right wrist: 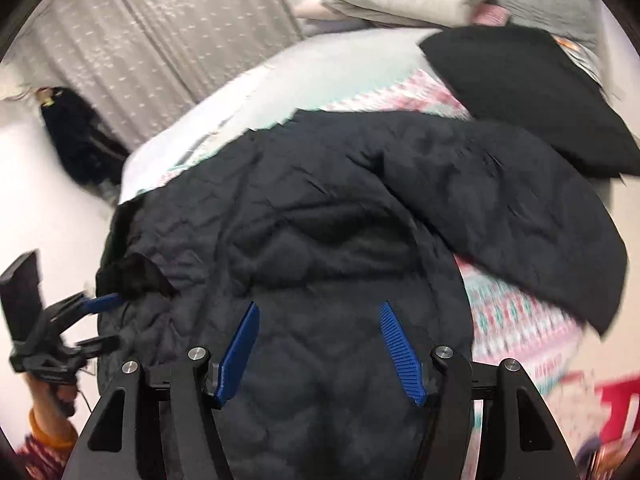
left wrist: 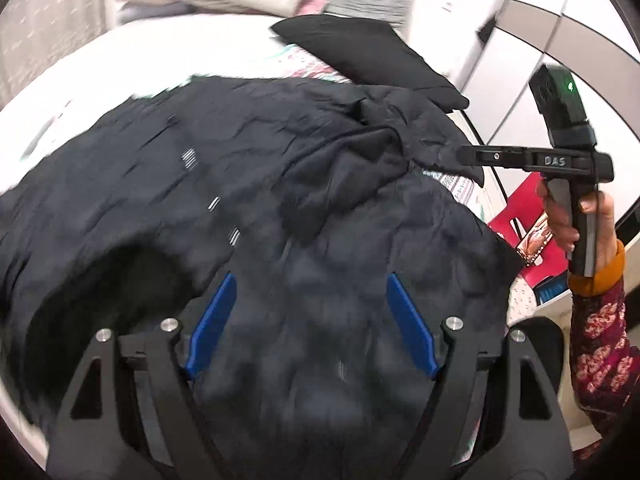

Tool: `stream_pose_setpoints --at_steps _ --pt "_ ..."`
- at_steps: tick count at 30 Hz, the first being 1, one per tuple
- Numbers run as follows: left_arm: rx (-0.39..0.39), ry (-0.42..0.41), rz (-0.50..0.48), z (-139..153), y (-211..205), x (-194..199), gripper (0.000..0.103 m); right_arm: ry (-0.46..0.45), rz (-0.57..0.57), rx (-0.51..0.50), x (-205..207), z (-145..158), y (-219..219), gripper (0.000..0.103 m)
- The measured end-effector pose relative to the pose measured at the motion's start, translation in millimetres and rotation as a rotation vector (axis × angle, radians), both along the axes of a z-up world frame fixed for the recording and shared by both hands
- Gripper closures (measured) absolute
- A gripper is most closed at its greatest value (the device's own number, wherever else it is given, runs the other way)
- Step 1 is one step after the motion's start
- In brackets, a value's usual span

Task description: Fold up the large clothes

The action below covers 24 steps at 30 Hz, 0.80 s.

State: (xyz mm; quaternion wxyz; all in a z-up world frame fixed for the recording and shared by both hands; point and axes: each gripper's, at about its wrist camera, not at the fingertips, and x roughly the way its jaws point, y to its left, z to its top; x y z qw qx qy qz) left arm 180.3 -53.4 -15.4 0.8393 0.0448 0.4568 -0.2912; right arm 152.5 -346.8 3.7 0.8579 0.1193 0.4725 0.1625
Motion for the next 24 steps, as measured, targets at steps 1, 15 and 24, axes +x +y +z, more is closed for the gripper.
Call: stream_pose_setpoints --at_steps 1,15,24 --pt "0.008 -0.005 -0.006 -5.1 -9.9 13.5 0.025 -0.006 0.001 0.012 8.8 -2.3 -2.8 0.039" --pt "-0.161 0.075 -0.061 -55.4 -44.1 92.3 0.099 -0.007 0.016 -0.05 49.3 -39.0 -27.6 0.039" --pt "0.011 -0.061 -0.371 -35.8 -61.9 -8.7 0.099 -0.122 -0.035 0.053 29.0 -1.8 -33.5 0.039"
